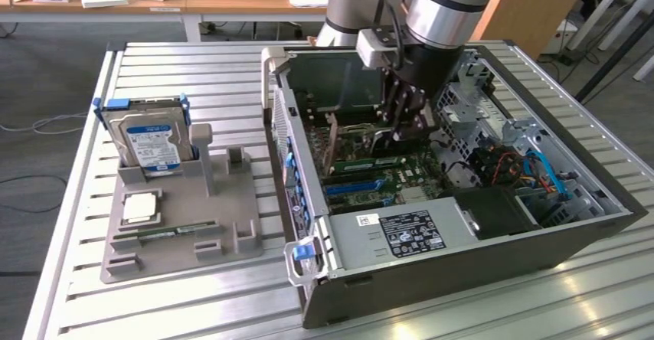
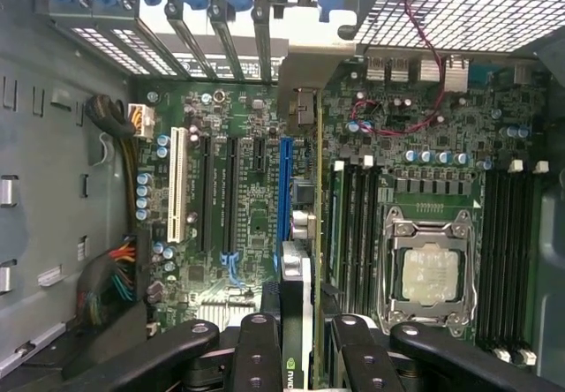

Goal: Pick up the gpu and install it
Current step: 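Insert the gpu into the slot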

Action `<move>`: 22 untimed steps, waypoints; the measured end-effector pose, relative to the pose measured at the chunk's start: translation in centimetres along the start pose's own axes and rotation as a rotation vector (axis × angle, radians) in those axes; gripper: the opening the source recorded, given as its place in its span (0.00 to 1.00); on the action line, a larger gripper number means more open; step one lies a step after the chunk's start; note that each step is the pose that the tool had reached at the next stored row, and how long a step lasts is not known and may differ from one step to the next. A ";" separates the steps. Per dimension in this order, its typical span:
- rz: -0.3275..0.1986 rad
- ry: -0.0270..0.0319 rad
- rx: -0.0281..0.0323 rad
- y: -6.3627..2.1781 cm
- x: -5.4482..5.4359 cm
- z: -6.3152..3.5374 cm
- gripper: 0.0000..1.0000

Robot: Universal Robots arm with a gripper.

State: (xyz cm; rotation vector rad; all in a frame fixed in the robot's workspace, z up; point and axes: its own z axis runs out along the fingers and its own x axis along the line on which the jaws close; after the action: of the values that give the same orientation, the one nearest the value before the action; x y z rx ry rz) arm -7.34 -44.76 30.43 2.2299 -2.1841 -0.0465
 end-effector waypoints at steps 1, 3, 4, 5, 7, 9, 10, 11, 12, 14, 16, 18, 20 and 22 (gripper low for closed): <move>0.000 0.0000 0.0000 0.00 0.0 0.08 0.27; 0.000 0.0000 0.0000 -0.01 0.0 0.23 0.27; 0.000 0.0000 0.0000 -0.01 0.0 0.28 0.27; 0.000 0.0002 -0.0001 -0.01 0.0 0.29 0.27; 0.000 0.0002 -0.0002 -0.01 0.0 0.30 0.27; 0.000 -0.0001 0.0000 -0.01 0.0 0.32 0.27; 0.000 -0.0001 0.0000 0.01 0.0 0.33 0.27; 0.000 -0.0002 0.0000 0.04 0.0 0.34 0.27; 0.000 -0.0003 0.0000 0.08 0.0 0.34 0.27; 0.000 -0.0003 0.0000 0.25 0.0 0.36 0.27; 0.000 -0.0002 0.0000 0.33 0.0 0.40 0.27; 0.000 -0.0001 0.0000 0.35 0.0 0.56 0.27; 0.000 -0.0002 0.0000 0.37 0.0 0.71 0.27; 0.000 -0.0001 0.0000 0.37 0.0 0.84 0.27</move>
State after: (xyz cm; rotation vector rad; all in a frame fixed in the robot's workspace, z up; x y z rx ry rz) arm -7.74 -44.77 29.61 2.2301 -2.1841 -0.0467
